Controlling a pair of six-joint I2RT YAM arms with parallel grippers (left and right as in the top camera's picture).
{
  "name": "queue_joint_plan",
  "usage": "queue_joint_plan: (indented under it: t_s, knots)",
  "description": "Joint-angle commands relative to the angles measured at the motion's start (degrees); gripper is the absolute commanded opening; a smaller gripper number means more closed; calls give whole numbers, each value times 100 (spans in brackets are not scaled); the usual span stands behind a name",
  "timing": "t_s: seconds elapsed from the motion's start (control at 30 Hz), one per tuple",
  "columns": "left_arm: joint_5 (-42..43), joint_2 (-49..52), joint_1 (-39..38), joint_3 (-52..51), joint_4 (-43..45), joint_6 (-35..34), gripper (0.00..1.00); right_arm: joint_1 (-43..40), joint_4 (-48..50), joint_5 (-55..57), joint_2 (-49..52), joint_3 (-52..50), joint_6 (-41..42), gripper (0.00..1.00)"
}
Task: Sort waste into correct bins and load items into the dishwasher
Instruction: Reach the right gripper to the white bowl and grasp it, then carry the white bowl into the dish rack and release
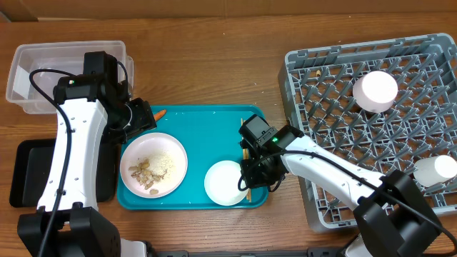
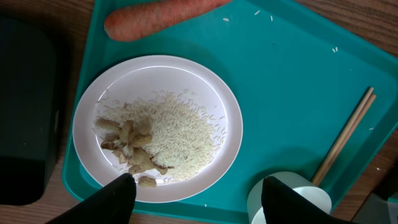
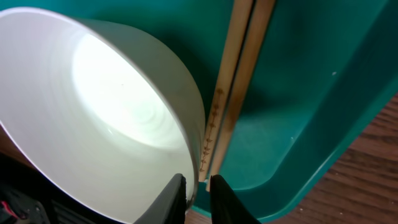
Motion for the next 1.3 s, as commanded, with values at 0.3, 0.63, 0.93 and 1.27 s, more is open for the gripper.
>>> queue_joint_plan:
  t_s: [0.3, 0.63, 0.93, 1.27]
  knots:
    - [-31, -87, -4, 83, -15, 107, 67, 13, 249, -122, 66, -35, 251, 4]
    - [-33, -87, -4, 83, -44, 109, 67, -184, -898, 2269, -476, 1414, 345, 4]
    - [-33, -87, -4, 83, -31, 109, 67, -798, -1565, 7816, -1373, 2492, 378, 4]
    - [-33, -87, -4, 83, -17, 109, 67, -2330, -1147, 9280, -699, 2437, 813, 4]
